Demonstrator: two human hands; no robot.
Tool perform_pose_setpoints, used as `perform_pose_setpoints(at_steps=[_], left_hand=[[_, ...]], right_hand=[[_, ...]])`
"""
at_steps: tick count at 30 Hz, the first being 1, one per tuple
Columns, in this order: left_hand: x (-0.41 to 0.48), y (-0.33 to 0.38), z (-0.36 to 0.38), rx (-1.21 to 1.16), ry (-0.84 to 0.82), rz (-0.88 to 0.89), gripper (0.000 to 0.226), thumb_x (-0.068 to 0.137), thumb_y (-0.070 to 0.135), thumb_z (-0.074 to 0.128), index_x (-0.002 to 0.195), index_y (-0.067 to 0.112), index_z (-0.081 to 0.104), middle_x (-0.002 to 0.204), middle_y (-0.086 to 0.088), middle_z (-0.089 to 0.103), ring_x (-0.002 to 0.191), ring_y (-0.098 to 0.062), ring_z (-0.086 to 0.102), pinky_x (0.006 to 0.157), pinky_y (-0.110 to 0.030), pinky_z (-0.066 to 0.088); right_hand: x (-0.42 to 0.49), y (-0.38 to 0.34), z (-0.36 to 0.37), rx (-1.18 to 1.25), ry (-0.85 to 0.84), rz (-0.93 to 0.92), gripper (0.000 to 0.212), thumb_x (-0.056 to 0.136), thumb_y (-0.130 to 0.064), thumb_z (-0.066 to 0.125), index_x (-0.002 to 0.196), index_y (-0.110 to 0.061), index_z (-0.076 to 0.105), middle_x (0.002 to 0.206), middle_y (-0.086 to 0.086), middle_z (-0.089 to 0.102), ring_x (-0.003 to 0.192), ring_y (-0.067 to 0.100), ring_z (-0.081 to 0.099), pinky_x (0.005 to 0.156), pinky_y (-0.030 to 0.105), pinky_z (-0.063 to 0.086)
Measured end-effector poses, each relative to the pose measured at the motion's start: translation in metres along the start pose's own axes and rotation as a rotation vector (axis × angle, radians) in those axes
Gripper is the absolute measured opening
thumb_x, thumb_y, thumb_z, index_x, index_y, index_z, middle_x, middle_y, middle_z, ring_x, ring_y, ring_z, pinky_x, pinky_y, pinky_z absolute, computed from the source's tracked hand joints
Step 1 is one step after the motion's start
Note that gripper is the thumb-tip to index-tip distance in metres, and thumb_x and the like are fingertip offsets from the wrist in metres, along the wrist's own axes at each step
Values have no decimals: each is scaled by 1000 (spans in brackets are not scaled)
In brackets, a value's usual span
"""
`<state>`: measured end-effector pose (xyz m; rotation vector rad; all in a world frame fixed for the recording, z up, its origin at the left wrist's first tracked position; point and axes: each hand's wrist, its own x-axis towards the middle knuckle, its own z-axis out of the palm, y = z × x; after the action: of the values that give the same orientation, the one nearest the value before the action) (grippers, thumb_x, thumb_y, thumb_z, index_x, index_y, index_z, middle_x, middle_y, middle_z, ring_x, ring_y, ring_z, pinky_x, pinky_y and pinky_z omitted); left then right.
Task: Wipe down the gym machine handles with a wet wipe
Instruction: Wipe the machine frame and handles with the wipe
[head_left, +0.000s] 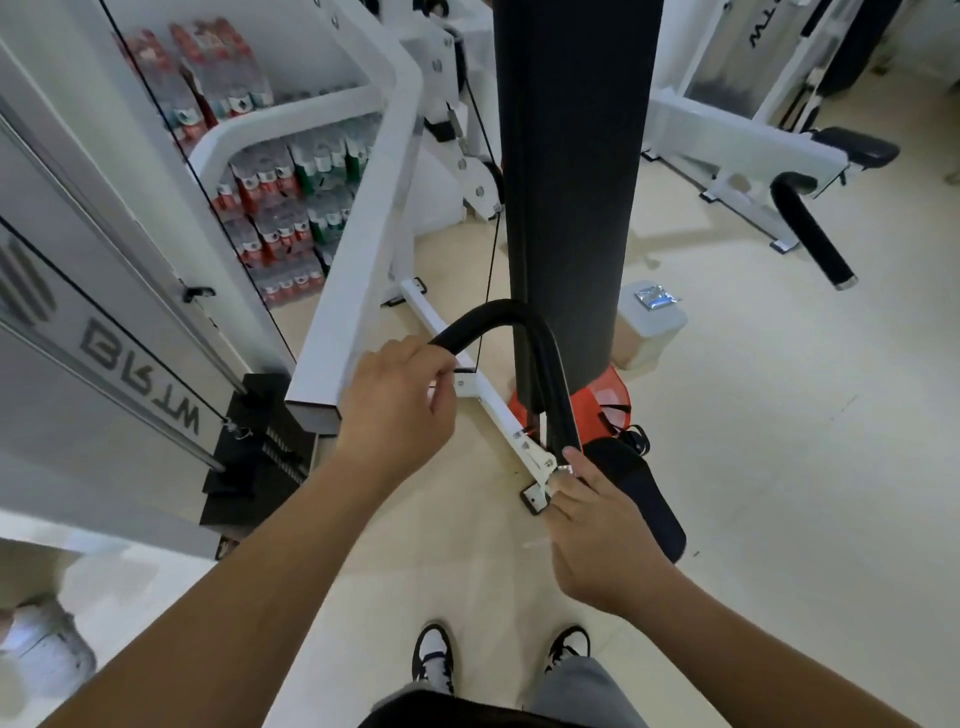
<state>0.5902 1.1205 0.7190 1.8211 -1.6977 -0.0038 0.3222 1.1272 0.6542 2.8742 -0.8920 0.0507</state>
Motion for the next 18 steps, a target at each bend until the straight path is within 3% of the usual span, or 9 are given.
perform_pose_setpoints(at_steps=[2,3,5,6,8,9,11,15,18], left_hand=[[-16,29,7,-129,-41,29,12,94,13,63,101,13,73,92,0,69,81,-18,62,74,-31,54],[-24,44,12,-175,-68,17,10,94,14,64,101,15,72,92,4,68,80,-12,60,72,-22,51],[-38,72,27,-223,-132,-26,10,95,18,63,100,22,71,90,10,65,74,-6,57,66,-13,45],[-44,86,37,-246,-165,-42,10,95,20,63,100,24,70,89,12,65,72,-6,56,66,-15,45],[-57,116,58,-331,-233,-80,11,94,21,64,101,26,71,88,13,66,70,-8,57,67,-17,47],[-62,132,69,-402,-294,-135,11,94,23,65,102,27,72,87,13,67,70,-9,59,67,-16,47],[-70,167,90,-546,-448,-303,14,93,31,70,107,29,71,87,13,68,72,-7,61,67,-14,49],[-88,242,131,-800,-674,-665,35,86,55,76,109,31,68,102,8,72,92,-8,69,79,-23,58],[-103,298,161,-1076,-741,-811,39,84,53,80,115,31,73,109,7,80,103,-14,75,92,-35,61]], right_hand=[[-22,8,-6,108,65,54,27,76,-12,47,71,-11,74,64,6,66,66,26,63,117,52,42],[-31,16,-10,200,79,144,30,77,-13,44,71,-12,73,63,5,65,62,27,62,109,51,51],[-42,31,-26,526,75,490,36,85,-17,39,79,-15,74,73,5,70,69,28,66,81,40,60],[-45,40,-29,797,44,738,33,91,-17,41,83,-17,73,79,6,71,74,28,66,72,35,55],[-52,56,-28,1384,14,1204,17,90,-21,56,90,-15,72,92,15,70,83,31,65,69,34,50],[-58,64,-25,1594,27,1308,22,84,-25,63,97,-11,74,102,23,71,90,36,67,76,39,54],[-78,81,-20,1770,68,1383,29,92,-22,65,110,-1,71,115,30,71,106,42,70,90,51,60],[-140,114,-23,1904,98,1346,30,105,-11,49,127,3,65,107,21,76,93,31,78,65,33,63],[-192,144,-23,2045,136,1244,36,104,-12,47,131,0,67,121,26,75,113,40,73,85,47,61]])
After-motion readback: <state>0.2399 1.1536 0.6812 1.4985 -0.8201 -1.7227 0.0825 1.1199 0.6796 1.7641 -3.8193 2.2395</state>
